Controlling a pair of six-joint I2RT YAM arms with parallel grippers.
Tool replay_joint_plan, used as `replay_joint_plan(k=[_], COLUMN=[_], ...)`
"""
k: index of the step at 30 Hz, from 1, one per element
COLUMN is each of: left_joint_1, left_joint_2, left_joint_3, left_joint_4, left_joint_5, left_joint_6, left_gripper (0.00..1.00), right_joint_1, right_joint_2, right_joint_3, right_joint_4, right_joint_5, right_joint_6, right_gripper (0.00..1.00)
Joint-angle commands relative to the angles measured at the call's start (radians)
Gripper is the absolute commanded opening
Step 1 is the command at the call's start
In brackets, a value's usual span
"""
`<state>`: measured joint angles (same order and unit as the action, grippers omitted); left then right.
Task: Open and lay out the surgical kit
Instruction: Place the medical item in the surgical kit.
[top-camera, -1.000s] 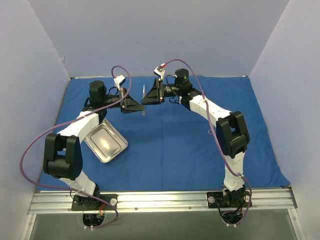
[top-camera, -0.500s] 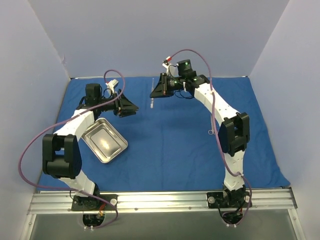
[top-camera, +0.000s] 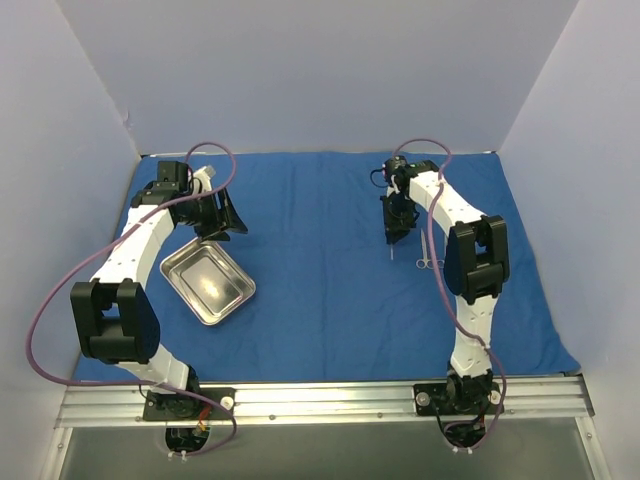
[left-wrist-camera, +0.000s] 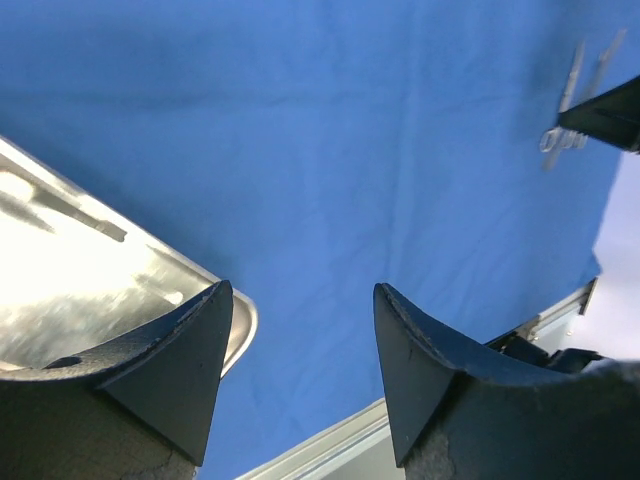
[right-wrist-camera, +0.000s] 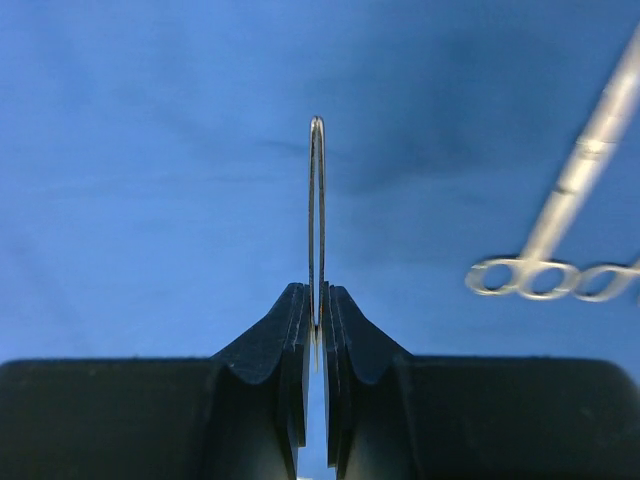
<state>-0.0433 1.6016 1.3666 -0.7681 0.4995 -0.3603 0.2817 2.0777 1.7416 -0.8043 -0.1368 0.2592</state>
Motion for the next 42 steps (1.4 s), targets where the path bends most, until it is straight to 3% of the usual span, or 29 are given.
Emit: replay_joint_plan(k=[1, 23, 28, 30, 37, 42], left_joint_1=[0.011, 0.039, 0.072, 0.080, 0.095, 0.097], left_joint_2=[-0.032, -0.002, 0.015, 0.015, 0.017, 0.037], left_joint_3=[-0.015, -0.027, -0.017, -0.015, -0.003, 0.006], left_joint_4=[-0.056, -0.092, -0.143, -0.157, -0.200, -0.260], left_joint_5=[-0.032, -0.070, -0.140, -0.182, -0.274, -0.387], left_joint_6=[0.040, -0.002, -0.031, -0.037, -0.074, -0.094], left_gripper=[0.67, 0.71, 0.79, 0.79, 0.79, 0.74], right_joint_1=[-0.012, -0.055, -0.055, -0.056, -0.056, -0.046], right_joint_2=[0.008, 0.073, 0.085, 0.090, 0.042, -0.033], right_joint_3=[-0.034, -0.085, -0.082, -0.080, -0.062, 0.048], right_joint_4=[-0.033, 0.039, 0.048, 0.048, 0.031, -0.026], right_joint_5=[0.127, 0.148, 0.147, 0.147, 0.121, 0.083], right_joint_6=[-0.050, -0.097, -0.092, -0.095, -0.104, -0.107], right_gripper=[0.00, 0.05, 0.22, 0.23, 0.38, 0.47])
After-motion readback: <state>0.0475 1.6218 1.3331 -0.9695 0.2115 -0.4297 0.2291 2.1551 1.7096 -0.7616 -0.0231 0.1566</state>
